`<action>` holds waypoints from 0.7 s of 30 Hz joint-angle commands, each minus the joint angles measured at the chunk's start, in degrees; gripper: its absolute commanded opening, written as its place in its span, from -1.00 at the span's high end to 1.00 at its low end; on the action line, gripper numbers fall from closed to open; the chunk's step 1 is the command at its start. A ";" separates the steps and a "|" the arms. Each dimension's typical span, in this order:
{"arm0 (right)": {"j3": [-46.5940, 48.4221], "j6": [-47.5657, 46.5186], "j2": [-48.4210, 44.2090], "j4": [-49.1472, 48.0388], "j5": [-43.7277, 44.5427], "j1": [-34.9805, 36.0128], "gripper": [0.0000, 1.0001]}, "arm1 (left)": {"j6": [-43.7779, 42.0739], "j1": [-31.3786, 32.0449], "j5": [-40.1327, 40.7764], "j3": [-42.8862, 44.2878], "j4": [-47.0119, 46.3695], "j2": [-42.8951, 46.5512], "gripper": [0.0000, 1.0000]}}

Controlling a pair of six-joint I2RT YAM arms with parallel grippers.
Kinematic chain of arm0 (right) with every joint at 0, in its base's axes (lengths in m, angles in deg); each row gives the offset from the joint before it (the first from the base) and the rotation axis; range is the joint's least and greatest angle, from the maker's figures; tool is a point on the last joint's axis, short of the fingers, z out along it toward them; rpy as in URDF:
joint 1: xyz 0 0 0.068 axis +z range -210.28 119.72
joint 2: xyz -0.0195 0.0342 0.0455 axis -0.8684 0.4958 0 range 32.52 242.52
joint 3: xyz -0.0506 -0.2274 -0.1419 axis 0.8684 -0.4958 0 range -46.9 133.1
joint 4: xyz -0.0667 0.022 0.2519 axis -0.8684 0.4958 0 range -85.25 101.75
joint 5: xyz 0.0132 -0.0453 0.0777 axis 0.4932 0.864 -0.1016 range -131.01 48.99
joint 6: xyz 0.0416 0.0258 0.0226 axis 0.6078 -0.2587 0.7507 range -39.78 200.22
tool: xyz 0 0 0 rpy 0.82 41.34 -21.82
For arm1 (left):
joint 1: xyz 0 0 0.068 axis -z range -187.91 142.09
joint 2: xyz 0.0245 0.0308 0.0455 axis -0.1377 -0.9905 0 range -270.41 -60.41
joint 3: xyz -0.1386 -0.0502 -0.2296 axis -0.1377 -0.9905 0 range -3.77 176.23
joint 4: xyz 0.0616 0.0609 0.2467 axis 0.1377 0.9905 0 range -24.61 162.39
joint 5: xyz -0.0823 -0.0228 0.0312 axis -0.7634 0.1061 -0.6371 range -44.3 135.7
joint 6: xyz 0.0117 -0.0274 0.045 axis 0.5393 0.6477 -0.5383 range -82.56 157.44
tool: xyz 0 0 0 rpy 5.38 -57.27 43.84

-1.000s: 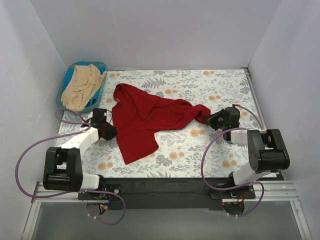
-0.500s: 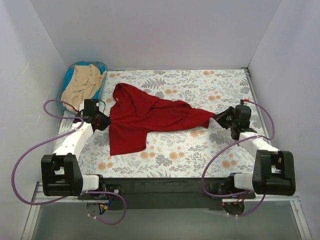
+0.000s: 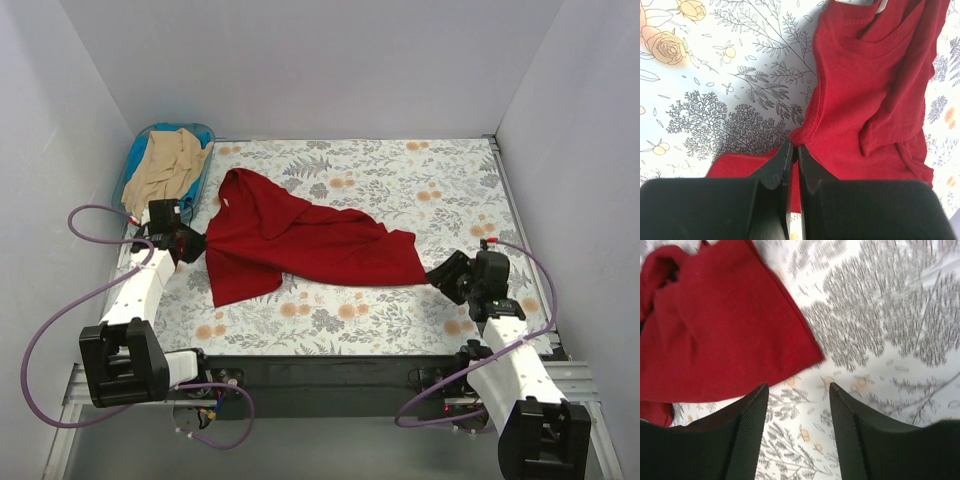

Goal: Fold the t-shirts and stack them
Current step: Flatten the tshirt out

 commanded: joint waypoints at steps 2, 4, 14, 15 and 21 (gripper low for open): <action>-2.44 0.76 -2.83 5.18 -2.28 -0.29 -0.27 | -0.85 -0.68 -1.86 -0.77 -0.24 1.48 1.00; -2.44 1.46 -1.60 5.27 -2.72 -0.29 -0.30 | -0.77 -0.68 -2.31 -1.38 -0.59 1.39 1.00; 0.37 2.34 7.71 -1.84 3.51 1.03 -0.10 | -0.68 -0.68 -4.33 -3.84 -2.61 1.22 1.00; 0.81 2.08 8.68 -2.28 4.21 1.73 -0.08 | -0.68 -0.68 -4.41 -3.93 -2.70 1.13 1.00; 3.18 2.16 15.45 -5.36 9.58 8.14 -0.07 | -0.33 -0.59 -4.68 -4.29 -3.32 1.13 1.00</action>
